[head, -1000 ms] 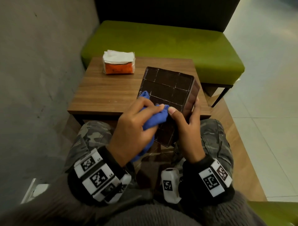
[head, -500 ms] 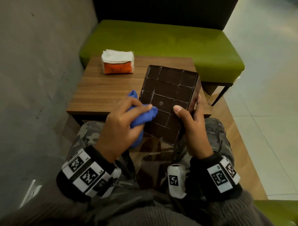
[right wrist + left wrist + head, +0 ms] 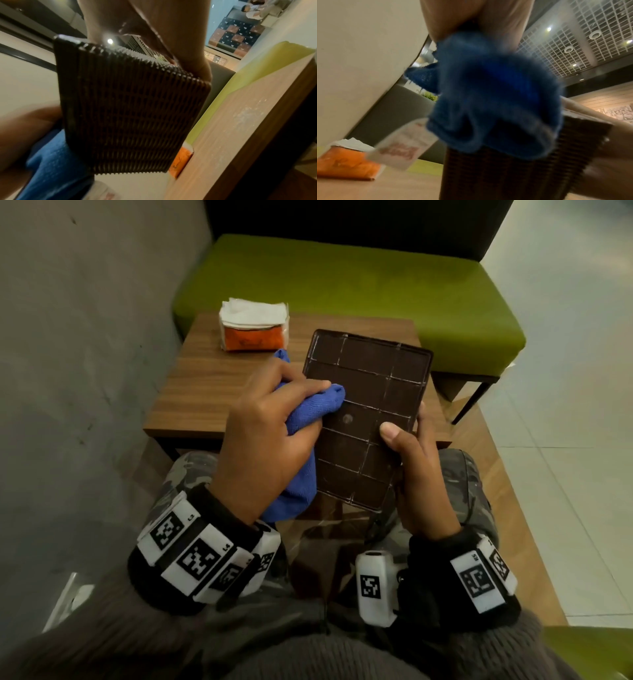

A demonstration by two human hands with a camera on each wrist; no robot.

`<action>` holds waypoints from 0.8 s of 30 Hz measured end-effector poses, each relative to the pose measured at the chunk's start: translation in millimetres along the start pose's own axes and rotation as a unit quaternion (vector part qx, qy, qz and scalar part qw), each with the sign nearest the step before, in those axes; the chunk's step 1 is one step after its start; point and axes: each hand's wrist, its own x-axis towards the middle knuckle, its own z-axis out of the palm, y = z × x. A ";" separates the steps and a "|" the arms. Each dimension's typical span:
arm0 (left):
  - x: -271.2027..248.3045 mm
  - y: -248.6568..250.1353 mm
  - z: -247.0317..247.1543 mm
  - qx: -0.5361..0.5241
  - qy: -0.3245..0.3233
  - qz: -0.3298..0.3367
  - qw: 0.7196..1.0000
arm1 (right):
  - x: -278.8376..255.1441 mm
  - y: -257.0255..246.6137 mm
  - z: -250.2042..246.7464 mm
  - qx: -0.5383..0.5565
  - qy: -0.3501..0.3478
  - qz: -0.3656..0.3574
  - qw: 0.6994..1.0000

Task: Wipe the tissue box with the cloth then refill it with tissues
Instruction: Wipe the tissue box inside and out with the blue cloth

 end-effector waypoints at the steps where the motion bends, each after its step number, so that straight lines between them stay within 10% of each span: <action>1: -2.1 2.4 -0.1 0.006 -0.005 0.009 1.000 | 0.3 -1.3 -0.5 0.012 0.004 -0.001 1.000; 6: -35.0 4.3 2.7 0.036 -0.082 0.070 0.993 | 4.6 -7.0 -9.3 0.010 0.008 -0.009 1.000; 16: 21.5 -14.9 -0.2 -0.022 0.045 -0.021 0.999 | 1.5 -1.3 -9.5 -0.002 -0.015 0.029 0.999; 24: -32.9 -9.1 -1.7 0.028 -0.074 0.037 0.996 | 6.5 -5.8 -20.6 0.036 0.018 0.034 0.999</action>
